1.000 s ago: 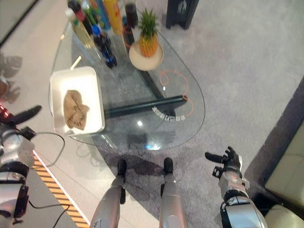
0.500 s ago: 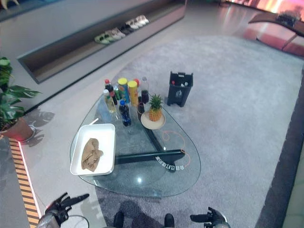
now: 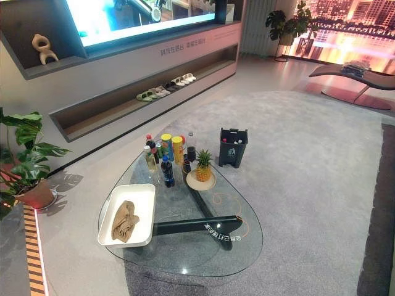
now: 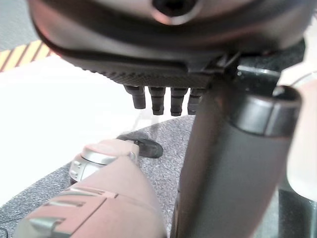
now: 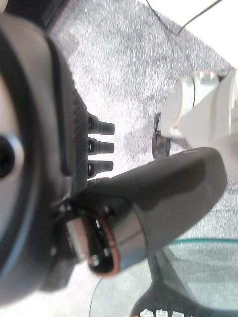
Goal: Wipe the table with a cloth and put it in the basket.
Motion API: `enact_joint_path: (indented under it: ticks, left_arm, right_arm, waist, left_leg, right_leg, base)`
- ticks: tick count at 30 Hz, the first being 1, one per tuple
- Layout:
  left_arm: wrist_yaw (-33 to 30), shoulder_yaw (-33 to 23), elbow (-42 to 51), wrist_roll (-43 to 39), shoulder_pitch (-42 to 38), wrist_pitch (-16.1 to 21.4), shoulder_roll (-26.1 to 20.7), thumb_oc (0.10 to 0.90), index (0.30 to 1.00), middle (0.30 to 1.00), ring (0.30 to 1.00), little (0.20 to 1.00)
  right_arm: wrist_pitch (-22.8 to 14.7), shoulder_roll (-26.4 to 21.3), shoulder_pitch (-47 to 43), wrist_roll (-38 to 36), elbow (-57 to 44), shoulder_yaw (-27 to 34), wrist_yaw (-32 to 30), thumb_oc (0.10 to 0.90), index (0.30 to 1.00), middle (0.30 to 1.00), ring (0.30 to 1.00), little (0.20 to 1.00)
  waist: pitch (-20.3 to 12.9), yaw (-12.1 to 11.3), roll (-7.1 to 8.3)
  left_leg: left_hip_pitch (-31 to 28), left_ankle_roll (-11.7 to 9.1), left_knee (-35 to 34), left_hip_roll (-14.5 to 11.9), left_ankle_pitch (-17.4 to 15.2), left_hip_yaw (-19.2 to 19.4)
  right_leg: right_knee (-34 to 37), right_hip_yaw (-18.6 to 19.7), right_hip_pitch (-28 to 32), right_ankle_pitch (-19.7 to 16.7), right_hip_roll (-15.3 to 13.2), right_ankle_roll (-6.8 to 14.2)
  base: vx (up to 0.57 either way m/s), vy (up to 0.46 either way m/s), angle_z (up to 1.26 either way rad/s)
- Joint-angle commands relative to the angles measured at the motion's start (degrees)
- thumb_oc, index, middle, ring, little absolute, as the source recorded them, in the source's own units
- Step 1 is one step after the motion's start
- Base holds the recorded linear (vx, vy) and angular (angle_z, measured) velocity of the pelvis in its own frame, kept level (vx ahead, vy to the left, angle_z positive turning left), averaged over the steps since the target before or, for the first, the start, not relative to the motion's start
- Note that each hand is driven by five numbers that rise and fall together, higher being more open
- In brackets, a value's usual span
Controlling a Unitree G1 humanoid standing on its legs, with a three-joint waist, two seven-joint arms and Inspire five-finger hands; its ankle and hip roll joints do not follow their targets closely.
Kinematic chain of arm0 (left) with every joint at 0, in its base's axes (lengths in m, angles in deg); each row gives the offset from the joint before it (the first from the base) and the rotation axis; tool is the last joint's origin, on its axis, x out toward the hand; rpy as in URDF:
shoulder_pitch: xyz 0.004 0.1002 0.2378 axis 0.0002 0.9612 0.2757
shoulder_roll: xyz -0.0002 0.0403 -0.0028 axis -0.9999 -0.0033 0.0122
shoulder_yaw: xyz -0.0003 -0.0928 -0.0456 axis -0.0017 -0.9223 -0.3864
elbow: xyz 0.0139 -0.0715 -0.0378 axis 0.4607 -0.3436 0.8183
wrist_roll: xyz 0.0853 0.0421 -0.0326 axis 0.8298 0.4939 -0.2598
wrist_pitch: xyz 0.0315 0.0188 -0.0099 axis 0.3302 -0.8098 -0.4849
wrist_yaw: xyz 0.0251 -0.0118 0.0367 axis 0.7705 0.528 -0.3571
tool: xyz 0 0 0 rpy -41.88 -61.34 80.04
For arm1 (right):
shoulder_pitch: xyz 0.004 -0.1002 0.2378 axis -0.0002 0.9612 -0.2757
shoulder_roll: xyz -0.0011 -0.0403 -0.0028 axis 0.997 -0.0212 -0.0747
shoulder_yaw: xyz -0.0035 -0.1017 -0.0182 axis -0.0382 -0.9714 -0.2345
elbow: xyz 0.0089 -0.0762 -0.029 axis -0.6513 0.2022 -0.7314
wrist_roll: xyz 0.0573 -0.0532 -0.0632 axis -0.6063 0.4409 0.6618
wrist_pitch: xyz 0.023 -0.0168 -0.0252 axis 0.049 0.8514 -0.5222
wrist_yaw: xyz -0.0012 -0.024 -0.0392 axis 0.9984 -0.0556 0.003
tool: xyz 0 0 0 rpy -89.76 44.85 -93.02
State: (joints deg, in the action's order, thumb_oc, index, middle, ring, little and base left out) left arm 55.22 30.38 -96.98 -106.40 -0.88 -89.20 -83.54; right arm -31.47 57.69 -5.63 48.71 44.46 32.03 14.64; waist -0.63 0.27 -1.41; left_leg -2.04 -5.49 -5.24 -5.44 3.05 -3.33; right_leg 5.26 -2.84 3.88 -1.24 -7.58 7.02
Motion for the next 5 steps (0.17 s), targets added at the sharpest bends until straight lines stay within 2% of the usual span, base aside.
enact_joint_path:
  ticks: [1, 5]
  left_arm:
    - [-0.65, -0.31, -3.97, 3.0, -3.83, -0.46, -1.73, 0.8, 0.9, 0.9, 0.9, 0.9]
    - [-0.84, 0.02, -3.86, 2.72, -3.84, -0.26, -1.72, 0.8, 0.9, 0.9, 0.9, 0.9]
  right_arm:
    - [-0.84, -0.15, -3.21, 1.8, 1.75, -0.98, 0.19, 0.8, 0.9, 0.9, 0.9, 0.9]
    - [-1.23, -0.38, -3.09, 2.19, 1.92, -1.39, 0.28, 0.8, 0.9, 0.9, 0.9, 0.9]
  waist:
    - [2.29, -0.04, 0.9]
    - [2.27, 0.11, 0.76]
  left_leg:
    - [-2.29, 3.27, 0.65, 5.7, -4.01, 1.88]
    - [-2.58, 3.37, 0.61, 5.64, -4.17, 1.89]
  right_leg:
    - [-3.25, -1.95, 0.56, 1.6, 3.17, -1.55]
    - [-3.36, -1.88, 0.65, 1.72, 3.11, -1.54]
  base:
    - [0.0, 0.0, 0.0]
    - [0.0, 0.0, 0.0]
